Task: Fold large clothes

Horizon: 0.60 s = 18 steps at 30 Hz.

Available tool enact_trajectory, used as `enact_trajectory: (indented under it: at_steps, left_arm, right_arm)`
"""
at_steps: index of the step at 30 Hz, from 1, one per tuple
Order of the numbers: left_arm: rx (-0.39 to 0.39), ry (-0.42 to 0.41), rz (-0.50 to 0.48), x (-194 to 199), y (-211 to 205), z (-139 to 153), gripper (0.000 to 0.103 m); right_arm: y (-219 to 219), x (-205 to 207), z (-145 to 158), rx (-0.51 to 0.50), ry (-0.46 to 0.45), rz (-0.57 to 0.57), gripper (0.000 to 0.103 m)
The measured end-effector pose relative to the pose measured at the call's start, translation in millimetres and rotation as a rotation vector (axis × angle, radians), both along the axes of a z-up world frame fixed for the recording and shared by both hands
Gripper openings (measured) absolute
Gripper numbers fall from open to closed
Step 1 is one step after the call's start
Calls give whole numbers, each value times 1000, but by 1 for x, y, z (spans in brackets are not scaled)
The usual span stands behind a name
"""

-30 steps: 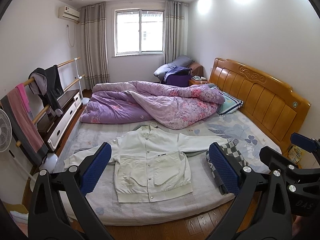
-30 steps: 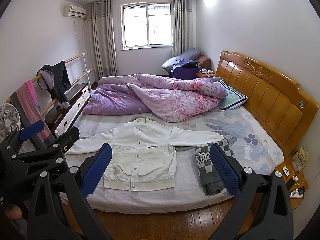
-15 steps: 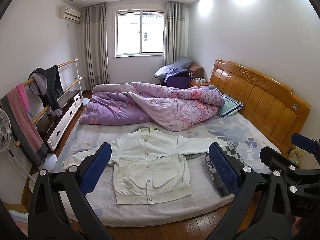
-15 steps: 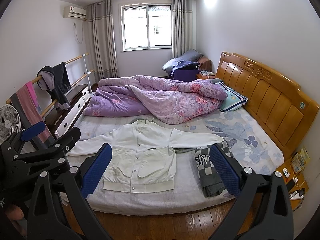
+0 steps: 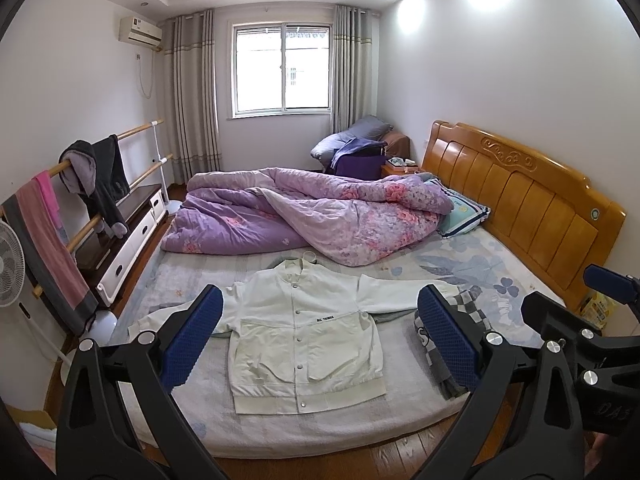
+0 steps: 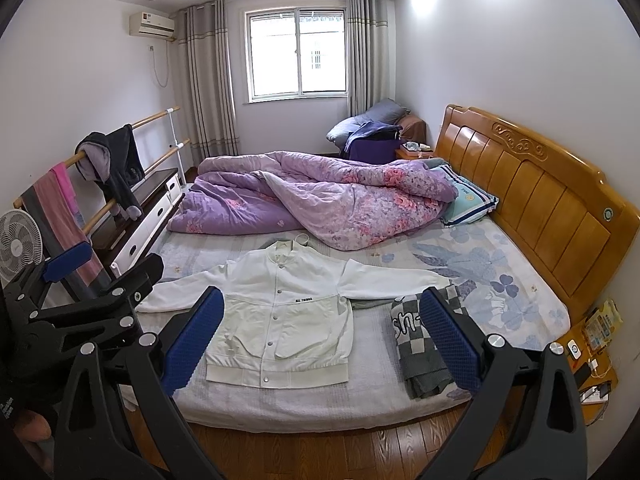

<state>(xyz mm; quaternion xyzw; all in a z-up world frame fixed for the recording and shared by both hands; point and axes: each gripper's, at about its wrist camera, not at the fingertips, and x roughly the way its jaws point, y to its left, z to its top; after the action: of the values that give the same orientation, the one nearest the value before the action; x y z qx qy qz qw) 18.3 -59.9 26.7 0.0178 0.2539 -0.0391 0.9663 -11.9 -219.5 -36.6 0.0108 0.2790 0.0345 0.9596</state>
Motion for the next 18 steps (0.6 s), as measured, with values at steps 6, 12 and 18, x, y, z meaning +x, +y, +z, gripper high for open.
enact_trajectory:
  at_steps: [6, 12, 18]
  left_arm:
    - [-2, -3, 7, 1, -3, 0, 98]
    - [-5, -2, 12, 7, -4, -1, 98]
    - [-3, -6, 21, 10, -2, -4, 98]
  right_arm:
    - [-1, 4, 0, 3, 5, 5, 95]
    - [-1, 9, 1, -4, 8, 7, 95]
    - [0, 17, 1, 6, 18, 14, 95]
